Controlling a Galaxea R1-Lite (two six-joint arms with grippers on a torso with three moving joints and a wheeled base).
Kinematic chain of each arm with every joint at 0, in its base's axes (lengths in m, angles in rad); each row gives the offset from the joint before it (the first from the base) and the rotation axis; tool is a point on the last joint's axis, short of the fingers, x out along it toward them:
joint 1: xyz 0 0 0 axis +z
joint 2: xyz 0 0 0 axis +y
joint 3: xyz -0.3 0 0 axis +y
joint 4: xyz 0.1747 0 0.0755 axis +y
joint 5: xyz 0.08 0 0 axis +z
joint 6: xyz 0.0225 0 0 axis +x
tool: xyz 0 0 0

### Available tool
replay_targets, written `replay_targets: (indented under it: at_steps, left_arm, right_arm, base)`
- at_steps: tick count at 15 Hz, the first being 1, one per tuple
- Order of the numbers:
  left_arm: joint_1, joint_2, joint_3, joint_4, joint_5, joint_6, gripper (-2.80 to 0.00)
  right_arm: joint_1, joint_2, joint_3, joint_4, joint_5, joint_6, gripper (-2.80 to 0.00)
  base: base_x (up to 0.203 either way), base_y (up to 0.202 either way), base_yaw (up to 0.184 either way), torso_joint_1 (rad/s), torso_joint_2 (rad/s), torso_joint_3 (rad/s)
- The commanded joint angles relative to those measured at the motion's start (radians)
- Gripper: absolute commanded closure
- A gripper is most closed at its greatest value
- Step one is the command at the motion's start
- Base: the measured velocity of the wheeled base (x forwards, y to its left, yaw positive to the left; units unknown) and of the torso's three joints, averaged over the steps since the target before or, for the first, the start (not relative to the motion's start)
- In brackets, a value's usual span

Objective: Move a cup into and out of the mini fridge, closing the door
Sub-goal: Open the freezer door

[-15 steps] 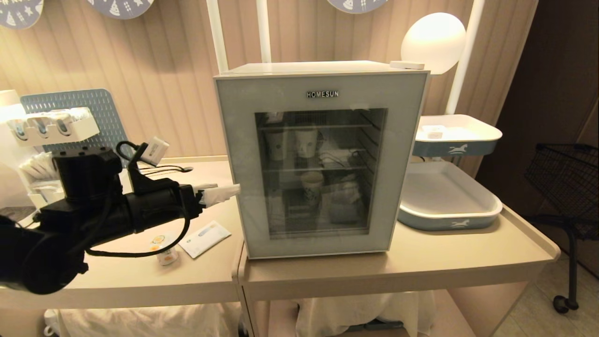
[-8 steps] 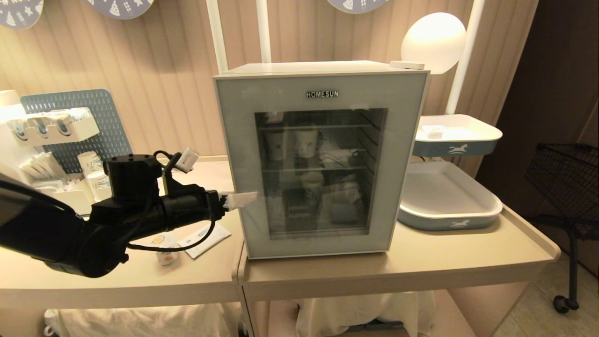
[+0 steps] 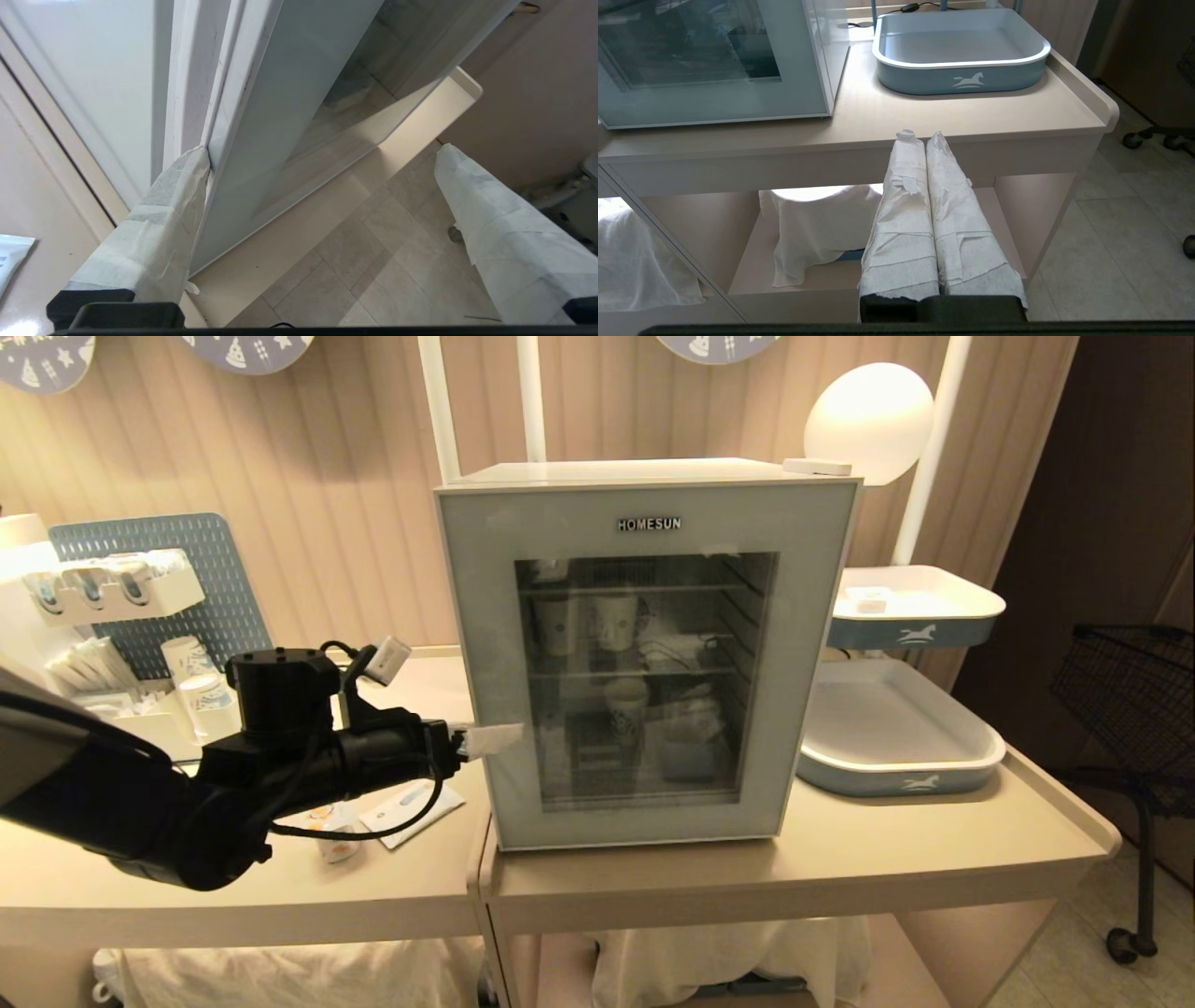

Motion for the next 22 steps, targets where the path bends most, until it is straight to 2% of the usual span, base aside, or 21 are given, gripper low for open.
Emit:
replay_targets:
  at_steps: [1,9,14,18,22]
  left_arm:
    - [-0.01,0.009,-0.012,-0.008,0.031,-0.001,-2.8]
    - [0.029,-0.015,-0.011,-0.014,0.044,-0.001,-2.8]
    - [0.086,-0.043,-0.006,-0.015,0.04,-0.005,-2.8]
    - [0.074,-0.004,-0.002,-0.02,0.036,0.001,-2.8]
    - [0.02,0.019,-0.003,-0.021,0.036,-0.007,-2.8]
  right_arm:
    - [0.0,0.001,0.0,0.0,0.0,0.0,0.0]
    - [0.0,0.001,0.0,0.0,0.0,0.0,0.0]
    - [0.0,0.001,0.0,0.0,0.0,0.0,0.0]
    - [0.0,0.001,0.0,0.0,0.0,0.0,0.0]
    - [0.0,0.001,0.0,0.0,0.0,0.0,0.0]
  base:
    - [0.0,0.0,0.0,0.0,0.0,0.0]
    - [0.0,0.0,0.0,0.0,0.0,0.0]
    - [0.0,0.0,0.0,0.0,0.0,0.0]
    - [0.0,0.0,0.0,0.0,0.0,0.0]
    - [0.0,0.0,0.0,0.0,0.0,0.0]
